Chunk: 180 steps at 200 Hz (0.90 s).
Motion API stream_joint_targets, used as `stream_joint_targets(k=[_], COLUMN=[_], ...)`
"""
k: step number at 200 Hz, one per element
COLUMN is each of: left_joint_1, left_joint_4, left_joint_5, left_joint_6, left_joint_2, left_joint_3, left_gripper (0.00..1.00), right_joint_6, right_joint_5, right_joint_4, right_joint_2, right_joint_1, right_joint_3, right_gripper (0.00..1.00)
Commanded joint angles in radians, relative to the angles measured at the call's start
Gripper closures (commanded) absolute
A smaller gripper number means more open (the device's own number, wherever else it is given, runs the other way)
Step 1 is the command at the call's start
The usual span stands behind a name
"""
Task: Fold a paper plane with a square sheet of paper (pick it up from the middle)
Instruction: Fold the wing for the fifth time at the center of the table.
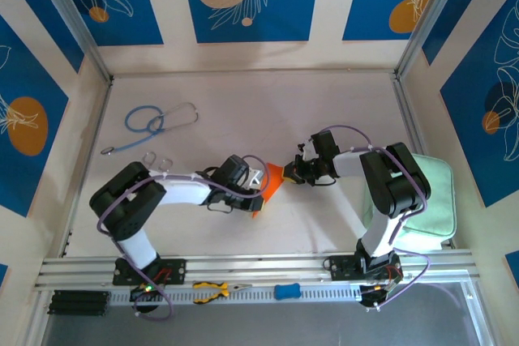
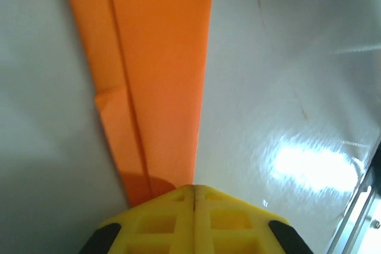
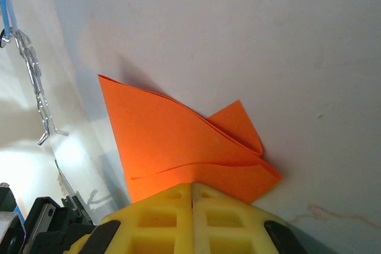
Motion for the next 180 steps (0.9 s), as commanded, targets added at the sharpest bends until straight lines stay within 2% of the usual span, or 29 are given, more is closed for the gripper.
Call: stream_joint_targets(k=[1, 36, 51, 68, 87, 124, 180], left_joint_1=[-0.002, 0.006, 0.028, 0.069, 0.116, 0.154, 0.154], left_joint_4=[-0.149, -0.115, -0.098, -0.091, -0.080, -0.039, 0.011], left_joint_5=[-0.030, -0.112, -0.141, -0.145, -0.111, 0.018, 0.112], left_joint_6=[0.031, 0.009, -0.010, -0.030, -0.042, -0.042, -0.061], left_joint_2=[-0.059, -0.201, -0.235, -0.234, -0.190, -0.074, 0.034], left_joint_3=[-0.055, -0.076, -0.073, -0.050, -0.012, 0.064, 0.081], left_gripper=[0.93, 0.94, 0.88, 0.85, 0.80, 0.73, 0.70], right_joint_6=[-0.015, -0.020, -0.024, -0.025, -0.006, 0.042, 0.067], right_joint_5=[0.036, -0.047, -0.049, -0.020, 0.030, 0.020, 0.000], right_joint_4=[-0.055, -0.030, -0.050, -0.084, -0.138, -0.134, -0.127], right_joint_2=[0.038, -0.003, -0.054, -0.125, -0.190, -0.275, -0.281], right_joint_1=[0.001, 0.018, 0.030, 0.037, 0.037, 0.047, 0.088], right_joint_3=[-0.001, 0.038, 0.061, 0.068, 0.044, -0.057, -0.101], right_gripper=[0.99, 0.96, 0.93, 0.85, 0.79, 0.72, 0.70])
